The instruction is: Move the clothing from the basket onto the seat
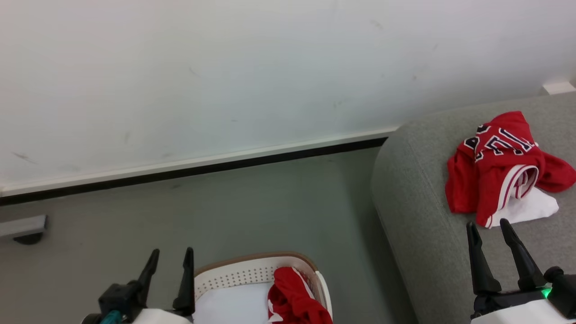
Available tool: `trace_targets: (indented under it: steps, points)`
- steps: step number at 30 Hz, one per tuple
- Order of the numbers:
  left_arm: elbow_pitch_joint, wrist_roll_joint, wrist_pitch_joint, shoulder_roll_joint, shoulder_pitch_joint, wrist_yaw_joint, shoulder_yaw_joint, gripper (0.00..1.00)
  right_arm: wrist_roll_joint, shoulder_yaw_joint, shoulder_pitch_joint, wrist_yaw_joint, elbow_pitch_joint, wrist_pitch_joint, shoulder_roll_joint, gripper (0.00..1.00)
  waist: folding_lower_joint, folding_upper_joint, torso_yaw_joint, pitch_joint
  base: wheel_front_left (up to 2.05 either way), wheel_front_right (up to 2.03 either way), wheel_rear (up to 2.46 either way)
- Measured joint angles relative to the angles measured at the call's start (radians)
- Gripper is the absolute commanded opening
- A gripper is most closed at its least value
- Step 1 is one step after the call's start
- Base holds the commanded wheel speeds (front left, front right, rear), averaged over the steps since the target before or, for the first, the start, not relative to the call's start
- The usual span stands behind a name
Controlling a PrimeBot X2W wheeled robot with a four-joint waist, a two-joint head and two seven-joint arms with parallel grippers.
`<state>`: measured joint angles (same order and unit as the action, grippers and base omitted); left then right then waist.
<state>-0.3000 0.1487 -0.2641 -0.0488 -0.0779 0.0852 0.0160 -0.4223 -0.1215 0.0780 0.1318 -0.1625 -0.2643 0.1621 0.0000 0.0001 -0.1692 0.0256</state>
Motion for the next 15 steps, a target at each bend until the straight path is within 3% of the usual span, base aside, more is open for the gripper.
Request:
trace_targets:
  steps: [15]
  points:
    - [-0.416, -0.026, 0.017, -0.024, -0.275, 0.038, 0.154, 1.0, -0.008, 0.06, 0.094, 0.0, 0.058, 0.0, -0.014, 1.0, 0.0001, 0.0, -0.151, 0.19, 0.0, 0.0, 0.0]
